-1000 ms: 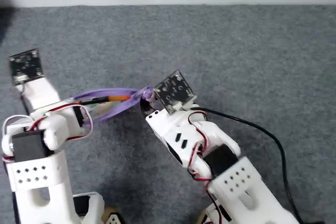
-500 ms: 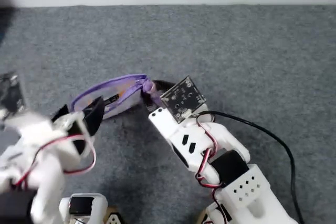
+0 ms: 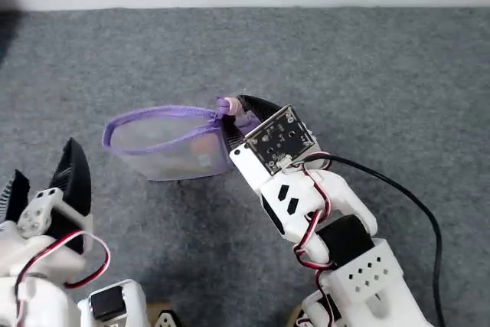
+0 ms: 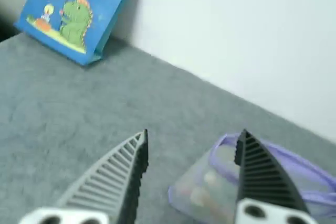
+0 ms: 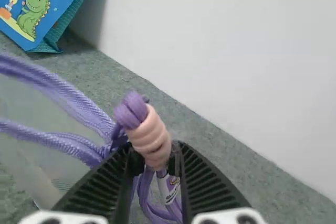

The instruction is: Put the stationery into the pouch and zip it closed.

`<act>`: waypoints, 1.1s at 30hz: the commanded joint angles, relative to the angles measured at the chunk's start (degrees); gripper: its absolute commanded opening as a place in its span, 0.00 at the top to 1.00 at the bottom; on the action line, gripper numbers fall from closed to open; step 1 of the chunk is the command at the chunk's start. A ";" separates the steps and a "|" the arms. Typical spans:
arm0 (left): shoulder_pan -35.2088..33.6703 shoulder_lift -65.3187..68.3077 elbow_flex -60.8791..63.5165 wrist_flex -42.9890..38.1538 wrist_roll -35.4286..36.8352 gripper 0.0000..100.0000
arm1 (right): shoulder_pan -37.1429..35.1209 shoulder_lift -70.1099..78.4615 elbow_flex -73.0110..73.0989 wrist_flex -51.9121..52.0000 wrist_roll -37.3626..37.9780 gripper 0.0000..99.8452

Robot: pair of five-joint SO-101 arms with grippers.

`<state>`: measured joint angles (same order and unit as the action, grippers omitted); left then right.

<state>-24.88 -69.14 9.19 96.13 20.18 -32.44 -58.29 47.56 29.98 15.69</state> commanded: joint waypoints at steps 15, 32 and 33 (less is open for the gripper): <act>6.42 -0.44 16.75 -0.88 -0.97 0.74 | 0.84 -6.11 -4.40 3.82 6.15 0.99; 11.08 0.09 34.95 -23.65 -7.65 0.87 | -4.35 -14.64 -4.40 23.96 12.40 0.99; 12.66 0.09 35.21 -24.79 -7.47 0.87 | -4.70 -15.43 -4.40 25.89 12.40 0.99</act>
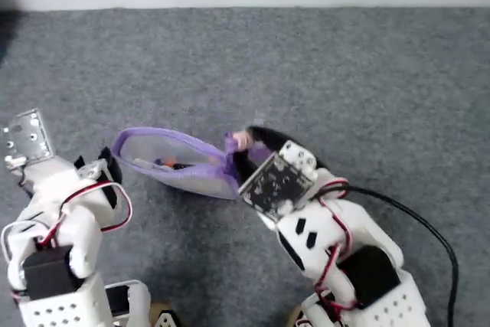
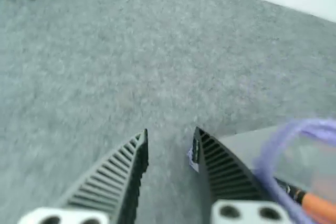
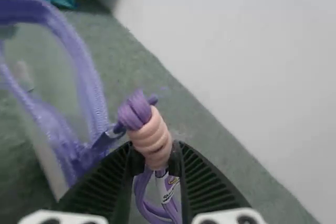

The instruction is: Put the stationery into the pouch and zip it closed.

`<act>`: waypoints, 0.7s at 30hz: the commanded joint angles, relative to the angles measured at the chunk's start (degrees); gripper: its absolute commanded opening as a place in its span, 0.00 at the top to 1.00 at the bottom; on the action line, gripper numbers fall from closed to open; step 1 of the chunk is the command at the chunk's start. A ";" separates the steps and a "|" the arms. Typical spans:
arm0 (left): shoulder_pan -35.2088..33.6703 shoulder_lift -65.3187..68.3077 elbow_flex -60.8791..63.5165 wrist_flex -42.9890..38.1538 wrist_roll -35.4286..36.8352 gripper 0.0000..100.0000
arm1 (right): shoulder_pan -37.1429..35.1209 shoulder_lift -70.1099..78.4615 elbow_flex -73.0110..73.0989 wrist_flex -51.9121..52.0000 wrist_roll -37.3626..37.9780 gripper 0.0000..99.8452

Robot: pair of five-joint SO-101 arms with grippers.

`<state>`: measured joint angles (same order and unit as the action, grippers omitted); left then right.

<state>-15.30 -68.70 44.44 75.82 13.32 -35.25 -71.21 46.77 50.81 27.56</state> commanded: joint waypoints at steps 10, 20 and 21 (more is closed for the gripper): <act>22.95 8.88 -2.15 -14.77 6.95 0.87 | -1.54 -7.43 -3.60 13.32 0.18 0.99; 34.55 27.25 -19.74 -16.44 8.44 0.87 | 13.85 -8.84 -3.25 19.56 -3.25 0.99; 36.40 28.40 -20.53 -16.18 8.44 0.87 | 14.37 -9.01 -3.25 20.53 -3.34 0.99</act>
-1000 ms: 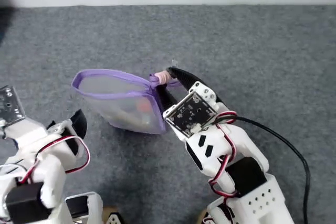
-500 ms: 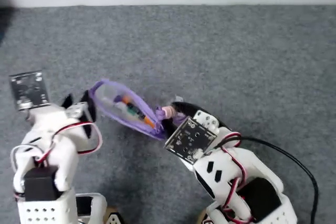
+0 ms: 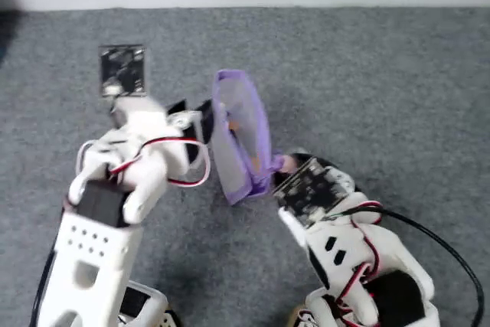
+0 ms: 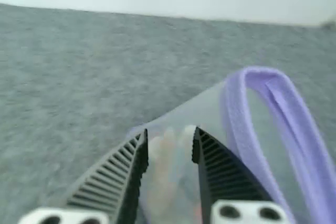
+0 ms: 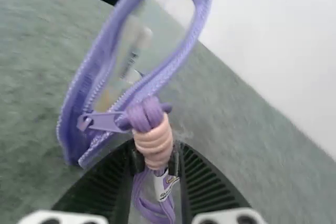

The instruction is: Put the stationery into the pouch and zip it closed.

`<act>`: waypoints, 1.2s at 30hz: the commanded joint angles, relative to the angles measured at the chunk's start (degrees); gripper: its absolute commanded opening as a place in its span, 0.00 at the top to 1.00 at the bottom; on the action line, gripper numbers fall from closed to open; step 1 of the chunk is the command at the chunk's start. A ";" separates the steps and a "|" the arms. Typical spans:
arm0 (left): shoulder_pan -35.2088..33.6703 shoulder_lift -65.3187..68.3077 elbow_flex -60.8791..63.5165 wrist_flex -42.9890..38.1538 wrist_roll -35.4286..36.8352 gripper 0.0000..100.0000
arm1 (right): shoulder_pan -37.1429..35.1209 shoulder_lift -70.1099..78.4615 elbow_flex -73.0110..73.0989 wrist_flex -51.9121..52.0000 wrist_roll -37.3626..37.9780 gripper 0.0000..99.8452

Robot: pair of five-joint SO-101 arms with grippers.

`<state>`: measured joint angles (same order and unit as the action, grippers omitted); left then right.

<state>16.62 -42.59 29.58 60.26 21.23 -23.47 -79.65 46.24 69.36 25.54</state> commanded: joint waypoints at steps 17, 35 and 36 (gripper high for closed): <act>12.04 -3.60 -8.31 12.13 -11.25 0.86 | 9.71 -5.67 -2.64 11.03 -6.51 0.99; 25.58 -9.85 -8.04 21.10 -10.11 0.73 | 11.21 -5.49 -2.55 10.51 -6.07 0.99; 25.58 -9.58 -7.52 21.01 -10.11 0.73 | 11.21 -5.49 -2.55 10.51 -6.07 0.99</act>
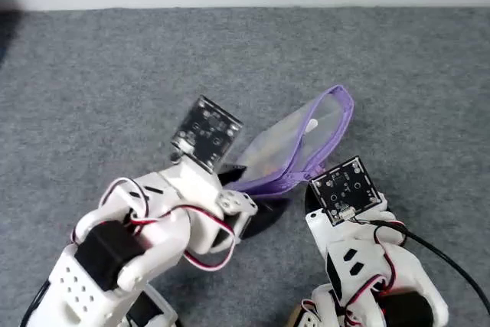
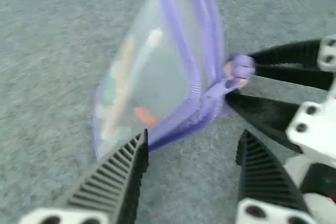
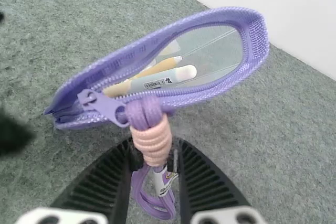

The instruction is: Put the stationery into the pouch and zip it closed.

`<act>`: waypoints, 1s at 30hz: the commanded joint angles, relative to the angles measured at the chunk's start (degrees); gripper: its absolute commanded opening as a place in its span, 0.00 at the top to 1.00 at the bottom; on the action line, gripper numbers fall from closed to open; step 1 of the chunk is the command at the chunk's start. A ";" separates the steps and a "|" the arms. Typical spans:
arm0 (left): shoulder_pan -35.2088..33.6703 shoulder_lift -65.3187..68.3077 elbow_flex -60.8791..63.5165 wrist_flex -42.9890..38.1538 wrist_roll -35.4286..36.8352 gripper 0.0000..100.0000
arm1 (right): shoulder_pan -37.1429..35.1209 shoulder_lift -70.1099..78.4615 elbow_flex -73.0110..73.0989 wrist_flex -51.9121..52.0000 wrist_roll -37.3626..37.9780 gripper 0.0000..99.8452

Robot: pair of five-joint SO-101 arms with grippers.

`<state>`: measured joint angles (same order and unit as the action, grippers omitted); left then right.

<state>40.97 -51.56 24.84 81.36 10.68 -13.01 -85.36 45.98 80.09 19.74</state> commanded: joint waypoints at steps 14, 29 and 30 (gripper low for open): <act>1.41 10.55 -1.27 -9.93 0.44 0.73 | 0.66 0.22 -2.37 -4.26 3.78 0.99; 1.41 10.55 3.74 -9.49 -2.73 0.73 | 0.92 0.22 -2.37 -9.27 3.78 0.99; 1.41 10.55 3.74 -9.41 -2.73 0.73 | 0.92 0.22 -2.37 -9.27 3.78 0.99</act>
<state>41.93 -41.71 27.03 71.96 9.36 -12.40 -84.40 46.24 74.02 23.16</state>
